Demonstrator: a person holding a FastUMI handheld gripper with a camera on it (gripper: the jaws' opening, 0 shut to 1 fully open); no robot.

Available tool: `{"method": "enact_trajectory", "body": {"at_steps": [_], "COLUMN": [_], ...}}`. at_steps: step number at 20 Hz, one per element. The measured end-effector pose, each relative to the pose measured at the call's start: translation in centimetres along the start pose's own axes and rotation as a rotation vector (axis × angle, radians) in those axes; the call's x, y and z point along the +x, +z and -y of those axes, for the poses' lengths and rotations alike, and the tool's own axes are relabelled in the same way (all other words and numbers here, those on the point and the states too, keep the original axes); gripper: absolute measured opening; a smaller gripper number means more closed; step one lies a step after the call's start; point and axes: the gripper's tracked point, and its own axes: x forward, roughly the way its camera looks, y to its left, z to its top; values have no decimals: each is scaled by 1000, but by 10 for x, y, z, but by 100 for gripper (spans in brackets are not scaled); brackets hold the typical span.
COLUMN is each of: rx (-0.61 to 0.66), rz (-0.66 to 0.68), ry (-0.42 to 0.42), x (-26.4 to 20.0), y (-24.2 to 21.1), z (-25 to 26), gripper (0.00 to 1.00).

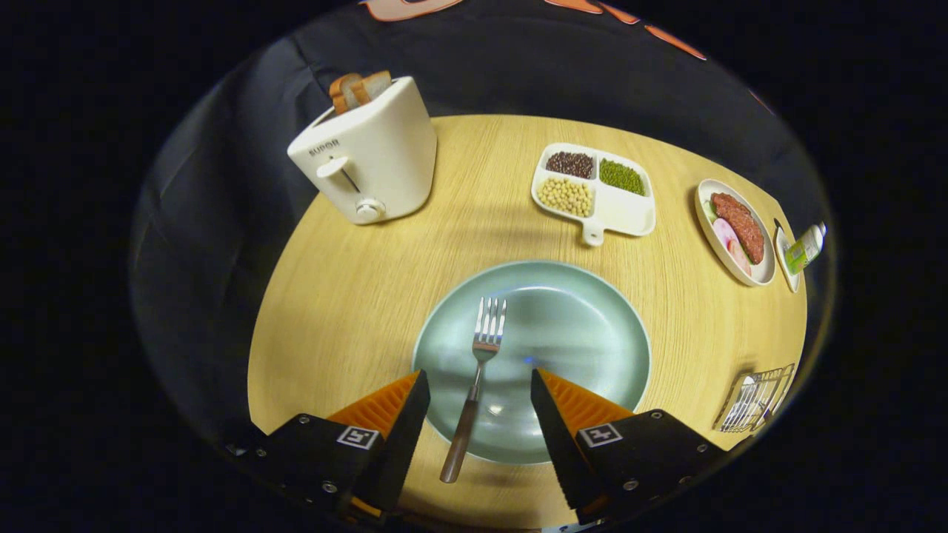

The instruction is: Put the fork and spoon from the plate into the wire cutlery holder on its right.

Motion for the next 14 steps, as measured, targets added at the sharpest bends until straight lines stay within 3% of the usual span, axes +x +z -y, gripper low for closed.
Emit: {"method": "enact_trajectory", "body": {"at_steps": [6,9,14], "rx": [-17,-3,21], "rz": [-149,-195,-217], "ry": [-37,-58,-5], "x": [21,27,29], "y": [-26,-36,-36], "z": [3,7,2], "gripper": [52,18,8]}}
